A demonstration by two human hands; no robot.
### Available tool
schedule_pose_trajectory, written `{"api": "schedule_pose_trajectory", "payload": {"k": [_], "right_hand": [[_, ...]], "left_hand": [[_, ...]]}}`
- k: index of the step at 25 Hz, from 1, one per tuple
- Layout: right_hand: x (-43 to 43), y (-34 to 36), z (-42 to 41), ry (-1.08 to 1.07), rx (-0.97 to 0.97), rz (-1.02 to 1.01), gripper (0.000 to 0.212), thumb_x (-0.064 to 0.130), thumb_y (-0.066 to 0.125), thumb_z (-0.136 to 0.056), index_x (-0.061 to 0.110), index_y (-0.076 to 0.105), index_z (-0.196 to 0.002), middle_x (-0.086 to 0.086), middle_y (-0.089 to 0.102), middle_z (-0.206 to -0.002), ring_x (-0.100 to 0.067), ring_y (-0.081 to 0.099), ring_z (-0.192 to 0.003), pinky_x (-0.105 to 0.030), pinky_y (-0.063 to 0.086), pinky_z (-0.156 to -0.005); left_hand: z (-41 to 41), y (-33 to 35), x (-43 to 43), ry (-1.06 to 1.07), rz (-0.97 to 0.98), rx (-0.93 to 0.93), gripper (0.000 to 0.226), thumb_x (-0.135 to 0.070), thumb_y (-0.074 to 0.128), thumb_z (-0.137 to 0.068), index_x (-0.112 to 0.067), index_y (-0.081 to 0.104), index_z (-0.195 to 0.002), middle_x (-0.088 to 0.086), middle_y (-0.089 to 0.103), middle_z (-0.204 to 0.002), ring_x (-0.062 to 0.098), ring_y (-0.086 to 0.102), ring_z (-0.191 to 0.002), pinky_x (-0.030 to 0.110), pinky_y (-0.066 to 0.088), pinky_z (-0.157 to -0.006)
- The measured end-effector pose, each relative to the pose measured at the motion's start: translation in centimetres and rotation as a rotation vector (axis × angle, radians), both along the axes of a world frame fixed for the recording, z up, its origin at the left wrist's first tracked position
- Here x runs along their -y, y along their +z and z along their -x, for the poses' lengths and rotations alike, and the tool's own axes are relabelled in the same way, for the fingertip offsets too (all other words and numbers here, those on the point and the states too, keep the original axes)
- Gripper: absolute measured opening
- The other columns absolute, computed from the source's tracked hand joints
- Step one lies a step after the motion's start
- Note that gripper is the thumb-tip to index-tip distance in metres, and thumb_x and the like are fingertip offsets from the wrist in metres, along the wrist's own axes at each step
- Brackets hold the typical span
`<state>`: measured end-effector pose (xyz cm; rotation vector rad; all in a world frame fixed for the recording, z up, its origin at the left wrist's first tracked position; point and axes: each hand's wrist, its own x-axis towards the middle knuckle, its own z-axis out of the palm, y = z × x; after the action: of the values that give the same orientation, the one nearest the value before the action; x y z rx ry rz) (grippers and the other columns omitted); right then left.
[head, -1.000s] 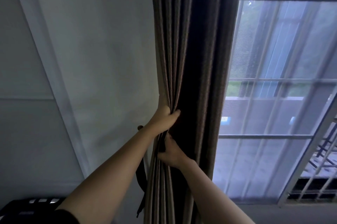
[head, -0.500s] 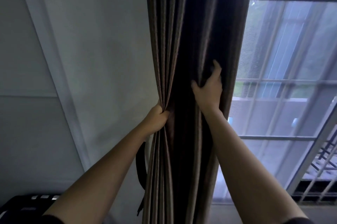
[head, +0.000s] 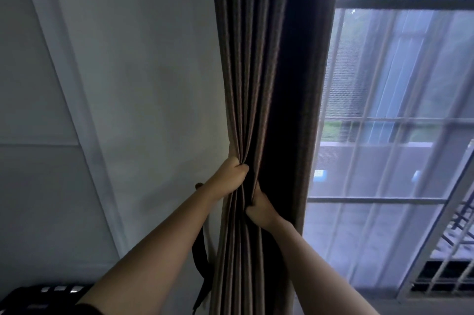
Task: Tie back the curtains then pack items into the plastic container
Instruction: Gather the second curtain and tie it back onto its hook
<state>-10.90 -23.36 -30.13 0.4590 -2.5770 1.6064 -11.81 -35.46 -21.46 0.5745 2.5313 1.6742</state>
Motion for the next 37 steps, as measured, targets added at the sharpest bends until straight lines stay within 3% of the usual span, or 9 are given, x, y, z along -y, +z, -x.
{"api": "schedule_pose_trajectory", "payload": {"k": [3,9,15,18,20,23,28,34,37], "right_hand": [[0.6,0.3,0.0,0.022,0.048,-0.026,0.076,-0.01,0.056,-0.077,0.011,0.025,-0.143,0.003,0.045,-0.123,-0.013,0.042,-0.124,-0.017,0.034,-0.098],[1.5,-0.1,-1.0,0.051,0.038,-0.083,0.076,0.005,0.053,-0.066,0.008,0.035,-0.14,-0.009,0.045,-0.137,-0.02,0.039,-0.131,-0.03,0.034,-0.109],[-0.7,2.6,-3.2,0.148,-0.013,-0.26,0.06,0.007,0.062,-0.078,0.011,0.043,-0.135,-0.001,0.052,-0.122,-0.013,0.049,-0.114,-0.014,0.039,-0.098],[-3.1,4.0,-3.4,-0.474,-0.712,-0.133,0.031,0.021,0.061,-0.077,0.011,0.062,-0.106,-0.01,0.064,-0.107,-0.022,0.057,-0.103,-0.031,0.043,-0.092],[-5.4,6.2,-2.1,-0.875,-0.841,-0.036,0.051,0.031,0.069,-0.072,0.013,0.052,-0.117,-0.015,0.053,-0.125,-0.024,0.044,-0.121,-0.035,0.03,-0.101],[-7.9,9.4,-0.4,-0.696,-0.43,0.144,0.09,0.016,0.075,-0.072,0.015,0.022,-0.145,-0.009,0.038,-0.144,-0.02,0.038,-0.13,-0.032,0.031,-0.105],[-5.7,8.0,0.8,-0.278,-0.011,-0.117,0.058,-0.016,0.044,-0.073,0.007,0.052,-0.126,-0.004,0.059,-0.104,-0.021,0.055,-0.107,-0.03,0.044,-0.082],[-1.6,2.1,-0.7,0.003,0.019,-0.147,0.078,-0.014,0.034,-0.073,0.014,0.031,-0.145,-0.003,0.045,-0.136,-0.015,0.038,-0.128,-0.029,0.035,-0.105],[-0.3,2.5,-0.8,0.012,0.037,-0.153,0.079,-0.013,0.034,-0.077,0.017,0.021,-0.149,-0.002,0.041,-0.138,-0.016,0.035,-0.13,-0.029,0.033,-0.106]], "left_hand": [[-0.3,0.5,-0.8,0.008,-0.032,0.033,0.026,-0.008,0.046,-0.069,-0.028,0.048,-0.086,0.003,0.051,-0.09,0.017,0.05,-0.085,0.03,0.04,-0.081],[-0.3,0.7,-1.5,0.023,0.03,0.0,0.106,-0.057,0.077,-0.057,-0.024,0.028,-0.145,-0.002,0.043,-0.143,0.014,0.047,-0.126,0.037,0.036,-0.11],[0.5,0.5,-1.0,0.146,0.09,-0.044,0.025,-0.026,0.04,-0.095,-0.016,0.049,-0.116,0.006,0.055,-0.117,0.016,0.054,-0.103,0.025,0.043,-0.086],[1.4,-0.1,0.4,0.172,0.109,-0.042,0.021,-0.034,0.041,-0.095,-0.016,0.047,-0.103,0.004,0.055,-0.103,0.018,0.054,-0.095,0.03,0.042,-0.082],[0.9,0.0,0.9,0.139,0.109,-0.023,0.034,-0.036,0.041,-0.096,-0.011,0.05,-0.118,0.0,0.055,-0.109,0.016,0.055,-0.103,0.032,0.042,-0.094],[-0.2,0.3,1.0,0.04,0.059,-0.036,0.038,-0.012,0.041,-0.095,-0.014,0.046,-0.133,-0.002,0.053,-0.122,0.014,0.05,-0.117,0.027,0.036,-0.103],[-0.6,0.5,-0.1,-0.003,0.052,-0.069,0.033,-0.004,0.038,-0.089,-0.024,0.05,-0.112,-0.002,0.055,-0.11,0.012,0.051,-0.101,0.024,0.039,-0.088],[0.0,0.6,-0.2,0.092,0.077,-0.07,0.023,-0.009,0.039,-0.088,-0.012,0.054,-0.106,0.008,0.058,-0.111,0.018,0.054,-0.101,0.03,0.041,-0.094],[0.0,0.7,-0.5,0.11,0.094,-0.068,0.051,-0.017,0.039,-0.08,-0.006,0.049,-0.128,0.011,0.055,-0.126,0.022,0.052,-0.117,0.038,0.038,-0.108]]}}
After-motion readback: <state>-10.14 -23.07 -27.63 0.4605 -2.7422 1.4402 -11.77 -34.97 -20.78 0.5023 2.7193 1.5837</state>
